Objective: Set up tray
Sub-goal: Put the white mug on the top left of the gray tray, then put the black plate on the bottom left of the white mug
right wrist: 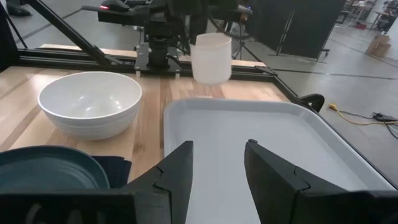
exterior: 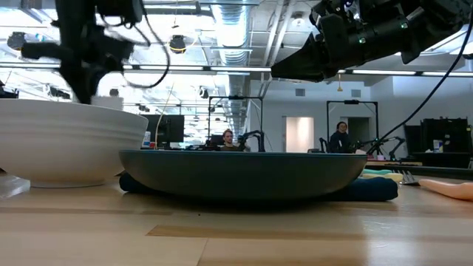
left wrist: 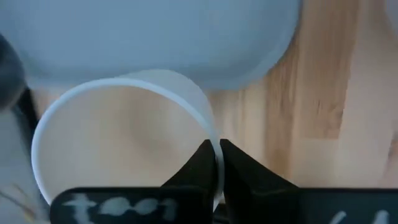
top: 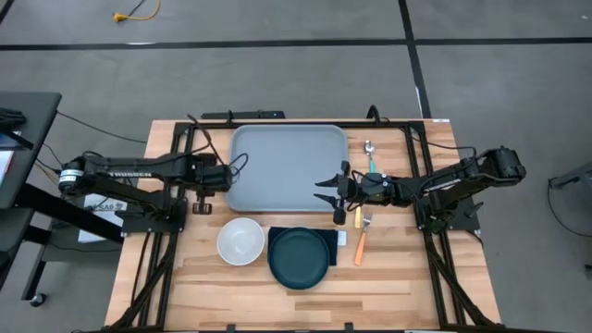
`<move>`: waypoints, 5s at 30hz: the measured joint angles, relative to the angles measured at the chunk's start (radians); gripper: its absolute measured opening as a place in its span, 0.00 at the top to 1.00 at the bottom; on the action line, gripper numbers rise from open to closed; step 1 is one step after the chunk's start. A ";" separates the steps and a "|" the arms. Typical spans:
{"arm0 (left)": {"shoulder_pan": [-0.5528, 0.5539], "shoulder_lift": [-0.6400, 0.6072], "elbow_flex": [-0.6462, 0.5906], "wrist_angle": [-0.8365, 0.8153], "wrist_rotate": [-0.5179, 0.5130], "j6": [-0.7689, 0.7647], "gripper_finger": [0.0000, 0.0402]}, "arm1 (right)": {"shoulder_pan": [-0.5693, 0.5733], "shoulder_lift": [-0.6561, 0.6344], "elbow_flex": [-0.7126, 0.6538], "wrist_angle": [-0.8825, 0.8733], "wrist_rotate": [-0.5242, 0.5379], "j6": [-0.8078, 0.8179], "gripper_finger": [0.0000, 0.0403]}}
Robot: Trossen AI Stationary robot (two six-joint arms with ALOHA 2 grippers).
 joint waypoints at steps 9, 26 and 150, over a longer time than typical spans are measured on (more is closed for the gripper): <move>0.009 0.000 0.150 0.120 -0.089 0.505 0.99 | 0.000 0.000 0.000 -0.008 0.000 -0.001 0.66; 0.371 0.152 0.337 0.226 0.077 0.787 0.99 | -0.007 0.000 0.000 -0.005 0.000 -0.025 0.66; 0.611 0.721 0.584 0.120 0.086 0.720 0.67 | -0.032 0.000 0.000 -0.045 0.000 -0.018 0.66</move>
